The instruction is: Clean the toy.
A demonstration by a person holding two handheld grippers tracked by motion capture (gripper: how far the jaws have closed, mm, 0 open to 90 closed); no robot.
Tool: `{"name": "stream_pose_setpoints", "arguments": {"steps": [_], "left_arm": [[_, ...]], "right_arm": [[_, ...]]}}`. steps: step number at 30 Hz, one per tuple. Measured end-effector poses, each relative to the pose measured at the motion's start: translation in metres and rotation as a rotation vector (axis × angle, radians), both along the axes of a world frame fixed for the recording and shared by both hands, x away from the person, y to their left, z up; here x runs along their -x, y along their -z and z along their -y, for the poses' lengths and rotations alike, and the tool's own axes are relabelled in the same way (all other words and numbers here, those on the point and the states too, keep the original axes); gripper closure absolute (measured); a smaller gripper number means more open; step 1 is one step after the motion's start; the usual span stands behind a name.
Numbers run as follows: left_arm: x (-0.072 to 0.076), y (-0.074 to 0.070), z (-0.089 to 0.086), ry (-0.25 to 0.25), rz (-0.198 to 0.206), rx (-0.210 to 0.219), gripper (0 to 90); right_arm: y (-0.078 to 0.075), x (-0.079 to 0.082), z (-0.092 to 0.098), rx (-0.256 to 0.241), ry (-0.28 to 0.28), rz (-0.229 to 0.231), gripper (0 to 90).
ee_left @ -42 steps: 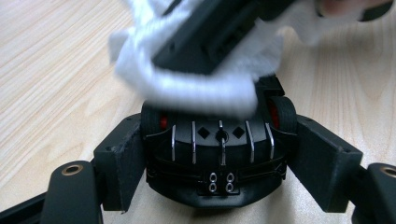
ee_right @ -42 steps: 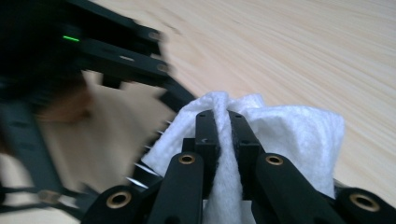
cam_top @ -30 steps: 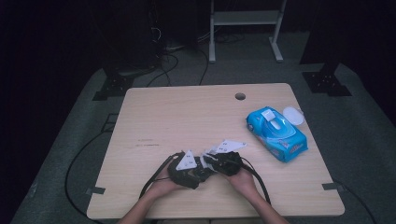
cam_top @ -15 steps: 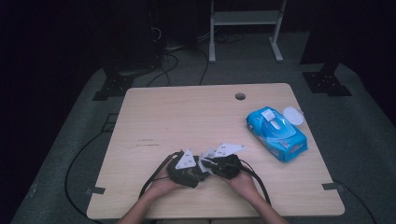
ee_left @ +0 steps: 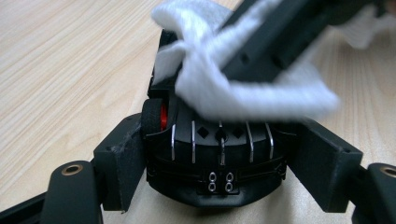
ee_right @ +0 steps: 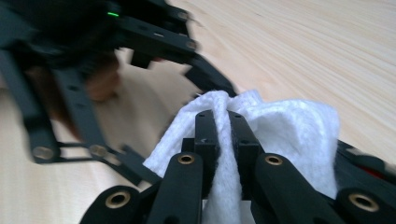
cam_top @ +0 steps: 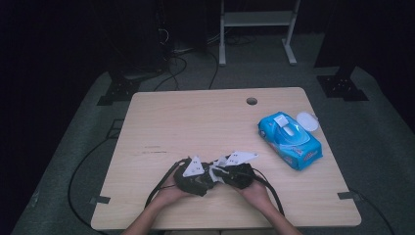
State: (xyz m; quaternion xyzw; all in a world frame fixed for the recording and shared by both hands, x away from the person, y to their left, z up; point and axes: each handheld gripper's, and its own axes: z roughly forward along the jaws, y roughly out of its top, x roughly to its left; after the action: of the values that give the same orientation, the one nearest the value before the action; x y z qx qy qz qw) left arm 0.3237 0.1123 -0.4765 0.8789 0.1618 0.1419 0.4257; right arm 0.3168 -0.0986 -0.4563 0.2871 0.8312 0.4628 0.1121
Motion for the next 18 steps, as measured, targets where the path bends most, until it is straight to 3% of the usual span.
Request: {"name": "stream_pose_setpoints", "arguments": {"steps": [3, 8, 12, 15, 18], "left_arm": [[0.0, 0.0, 0.0, 0.001, 0.001, 0.0, 24.4], [0.0, 0.0, 0.0, -0.001, 0.001, -0.002, 24.4], [0.0, 0.0, 0.0, 0.001, 0.003, -0.002, 24.4], [0.0, 0.0, 0.001, -0.001, 0.004, 0.001, 24.4], [0.0, 0.0, 0.001, -0.001, 0.013, -0.007, 24.4]], "right_arm": [[0.001, -0.001, 0.004, -0.021, 0.014, -0.022, 83.9], [-0.002, 0.006, -0.011, -0.022, -0.047, -0.018, 84.2], [-0.002, 0.001, -0.007, -0.021, -0.013, -0.019, 84.5], [-0.005, -0.004, -0.004, -0.049, 0.018, -0.029, 84.5], [-0.01, -0.008, -0.016, -0.033, 0.0, -0.012, 84.5]]}}
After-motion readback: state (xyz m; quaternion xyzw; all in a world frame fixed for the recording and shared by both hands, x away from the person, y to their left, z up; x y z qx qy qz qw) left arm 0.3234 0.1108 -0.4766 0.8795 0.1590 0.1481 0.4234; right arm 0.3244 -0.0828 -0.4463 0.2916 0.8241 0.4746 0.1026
